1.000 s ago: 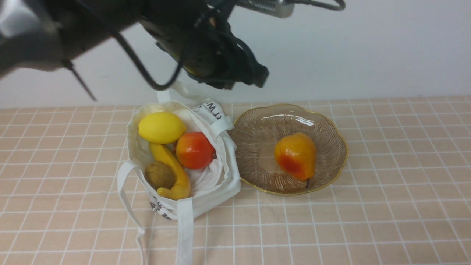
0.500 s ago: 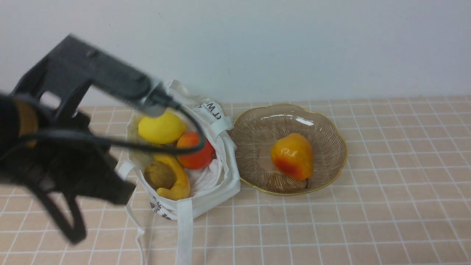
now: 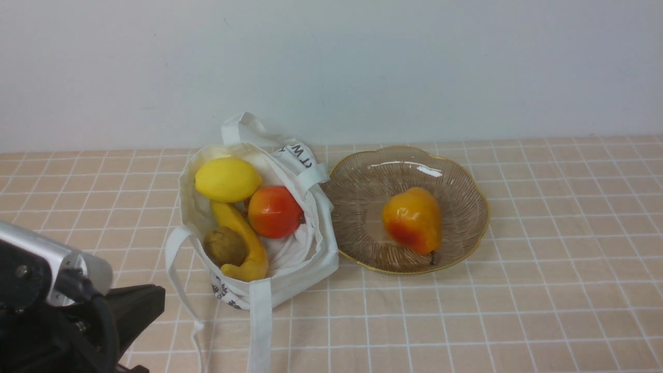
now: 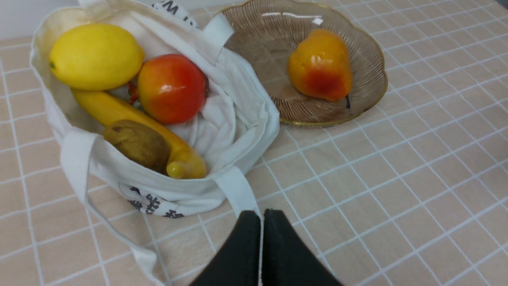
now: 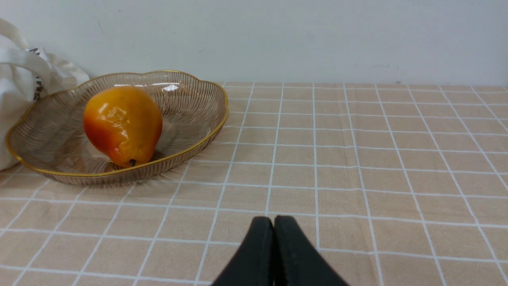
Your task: Take the fruit out of the bag on the brown coffee tablecloth and place them on the plate.
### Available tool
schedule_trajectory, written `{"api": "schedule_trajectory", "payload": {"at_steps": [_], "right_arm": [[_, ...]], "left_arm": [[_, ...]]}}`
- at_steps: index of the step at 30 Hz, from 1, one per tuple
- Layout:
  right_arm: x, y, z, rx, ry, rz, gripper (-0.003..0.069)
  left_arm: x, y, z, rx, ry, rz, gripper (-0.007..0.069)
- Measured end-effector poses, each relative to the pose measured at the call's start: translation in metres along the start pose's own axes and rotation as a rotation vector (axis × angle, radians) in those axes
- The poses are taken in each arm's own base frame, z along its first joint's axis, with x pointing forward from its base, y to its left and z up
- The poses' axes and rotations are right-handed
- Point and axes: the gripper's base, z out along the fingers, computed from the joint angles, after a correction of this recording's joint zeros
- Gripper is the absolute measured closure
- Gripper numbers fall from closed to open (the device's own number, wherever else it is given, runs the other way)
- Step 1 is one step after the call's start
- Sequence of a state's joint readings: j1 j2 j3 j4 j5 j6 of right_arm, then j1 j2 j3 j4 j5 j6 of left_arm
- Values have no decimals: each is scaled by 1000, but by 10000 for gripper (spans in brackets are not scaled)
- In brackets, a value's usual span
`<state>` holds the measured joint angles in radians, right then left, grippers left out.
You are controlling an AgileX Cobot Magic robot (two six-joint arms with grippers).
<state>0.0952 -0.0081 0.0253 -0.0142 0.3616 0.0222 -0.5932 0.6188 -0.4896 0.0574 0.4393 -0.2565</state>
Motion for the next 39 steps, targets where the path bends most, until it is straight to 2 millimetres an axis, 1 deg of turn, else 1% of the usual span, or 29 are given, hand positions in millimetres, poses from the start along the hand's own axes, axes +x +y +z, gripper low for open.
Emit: {"api": "schedule_trajectory", "payload": {"at_steps": [11,26,27,28,30,31,34,37,39], "right_arm": [[0,0,0,0,0,0,673],[0,0,0,0,0,0,673],[0,0,0,0,0,0,673],[0,0,0,0,0,0,673],[0,0,0,0,0,0,673],[0,0,0,0,0,0,673],[0,0,0,0,0,0,673],[0,0,0,0,0,0,673],[0,0,0,0,0,0,673]], "left_arm": [[2,1,1,-3,9,-1,631],[1,3,0,-28,-4,56,631],[1,3,-5,-25,-24,69,631],[1,3,-5,-25,-24,69,631],[-1,3,-16,-21,-81,120,631],[-1,4,-19,-23,-92,131,631],[1,9,-37,-65,-188,181,631],[11,17,-51,-151,-284,191,631],[21,21,-55,-208,-326,190,631]]}}
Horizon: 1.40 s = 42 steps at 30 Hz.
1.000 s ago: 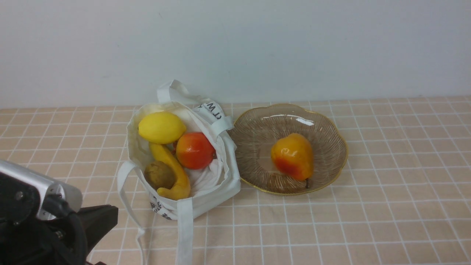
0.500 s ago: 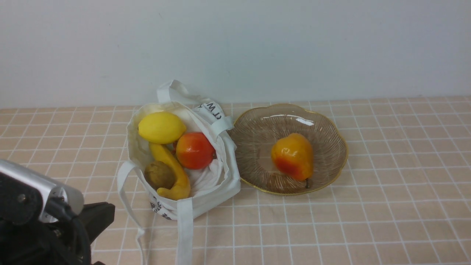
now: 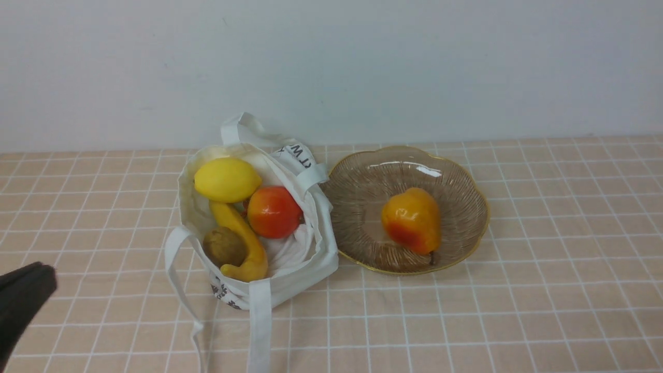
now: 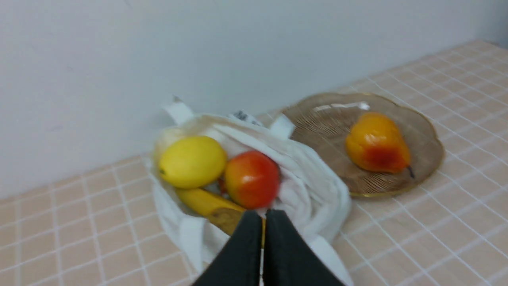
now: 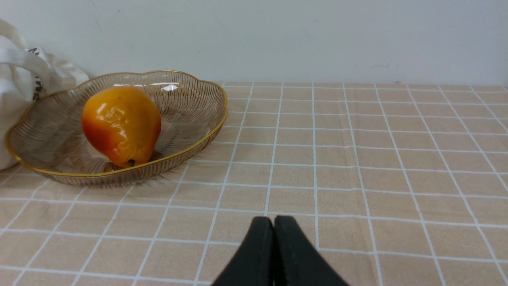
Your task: Take the fruit out of the bag on the brown coffee tablecloth and place them on the plate.
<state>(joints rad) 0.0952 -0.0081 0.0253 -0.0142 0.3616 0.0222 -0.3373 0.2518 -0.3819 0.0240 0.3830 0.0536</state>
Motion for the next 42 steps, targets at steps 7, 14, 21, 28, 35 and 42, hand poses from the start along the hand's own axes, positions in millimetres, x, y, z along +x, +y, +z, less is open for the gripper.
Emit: {"api": "schedule_trajectory", "payload": {"at_steps": [7,14,21,28,35,42], "right_arm": [[0,0,0,0,0,-1,673],[0,0,0,0,0,-1,673],[0,0,0,0,0,-1,673],[0,0,0,0,0,-1,673],[0,0,0,0,0,-1,673],[0,0,0,0,0,-1,673]], "left_arm": [[67,7,-5,-257,-28,-64,631],[111,9,3,-331,67,-109,631],[117,6,5,-284,96,-87,631],[121,2,6,-209,137,-124,631],[122,2,5,-207,147,-134,631],[122,4,5,-235,150,-146,631]]}}
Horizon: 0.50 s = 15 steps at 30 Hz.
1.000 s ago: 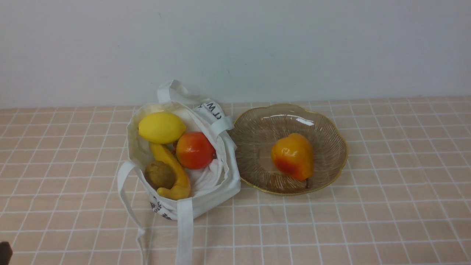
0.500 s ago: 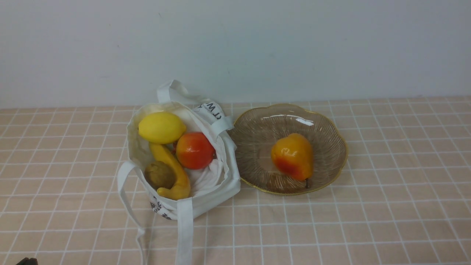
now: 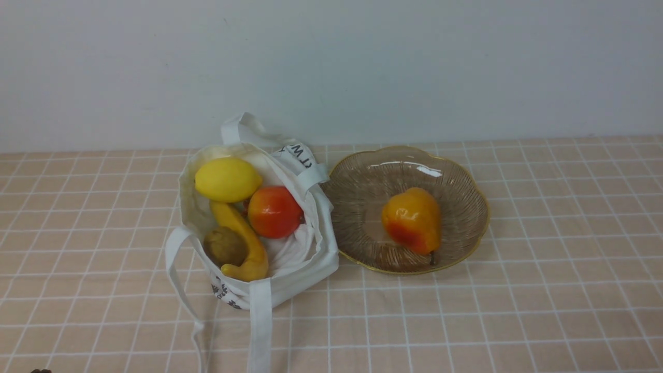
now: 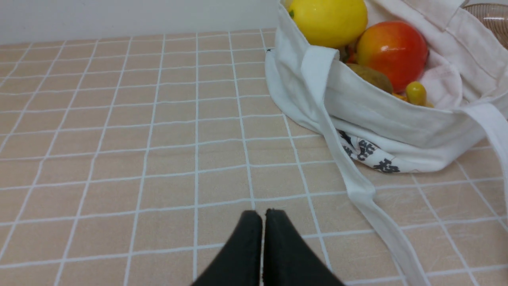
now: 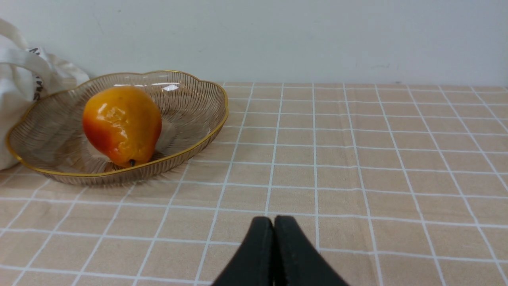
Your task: Take the fruit out of the bag on the brown coffee tablecloth and place them on the plate.
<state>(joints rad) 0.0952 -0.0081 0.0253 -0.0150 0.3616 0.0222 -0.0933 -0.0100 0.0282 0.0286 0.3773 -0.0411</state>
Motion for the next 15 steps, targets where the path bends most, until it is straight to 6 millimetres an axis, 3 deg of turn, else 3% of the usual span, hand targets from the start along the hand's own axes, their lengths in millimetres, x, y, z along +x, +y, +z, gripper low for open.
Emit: {"api": "schedule_trajectory", "payload": {"at_steps": [15], "right_arm": [[0,0,0,0,0,0,673]], "left_arm": [[0,2,0,-38,0,-15,631]]}}
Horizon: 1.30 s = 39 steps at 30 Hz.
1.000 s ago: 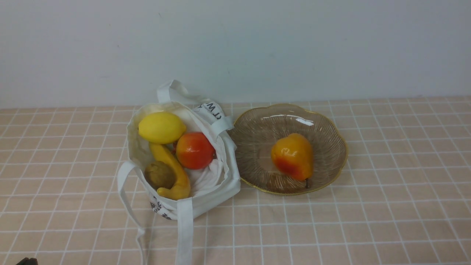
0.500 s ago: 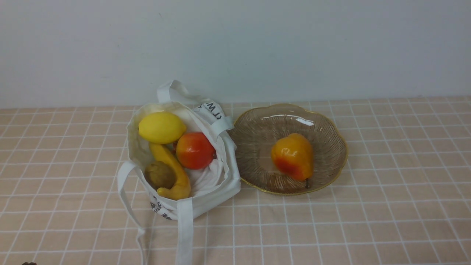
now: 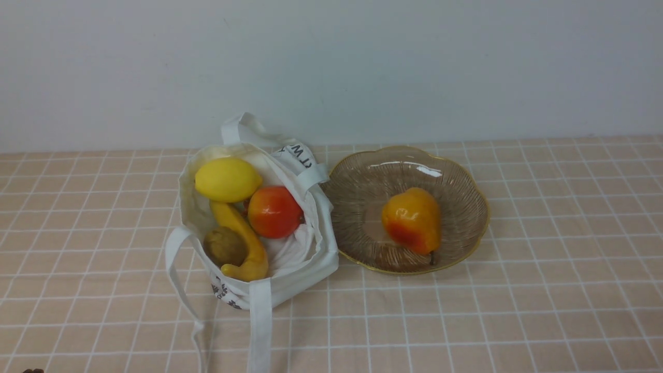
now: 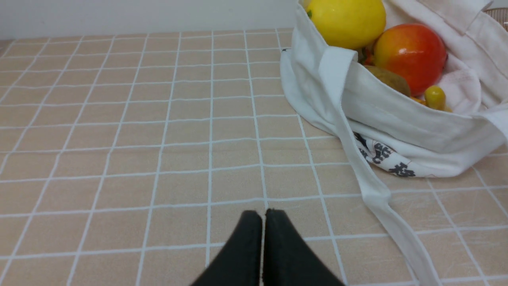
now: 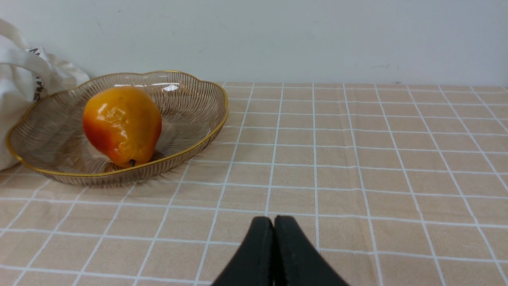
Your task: Take the fruit out of the bag on the brown coffee tablecloth and place them on the plate.
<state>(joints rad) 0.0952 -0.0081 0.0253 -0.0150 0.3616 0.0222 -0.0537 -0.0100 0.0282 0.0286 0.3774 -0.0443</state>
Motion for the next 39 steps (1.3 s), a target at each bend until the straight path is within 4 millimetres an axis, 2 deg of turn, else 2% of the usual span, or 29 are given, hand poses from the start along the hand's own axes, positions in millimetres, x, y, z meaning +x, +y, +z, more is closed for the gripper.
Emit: {"api": "schedule_trajectory", "payload": {"at_steps": [39], "right_arm": [[0,0,0,0,0,0,673]], "left_arm": [[0,1,0,-19,1,-10,631]]}}
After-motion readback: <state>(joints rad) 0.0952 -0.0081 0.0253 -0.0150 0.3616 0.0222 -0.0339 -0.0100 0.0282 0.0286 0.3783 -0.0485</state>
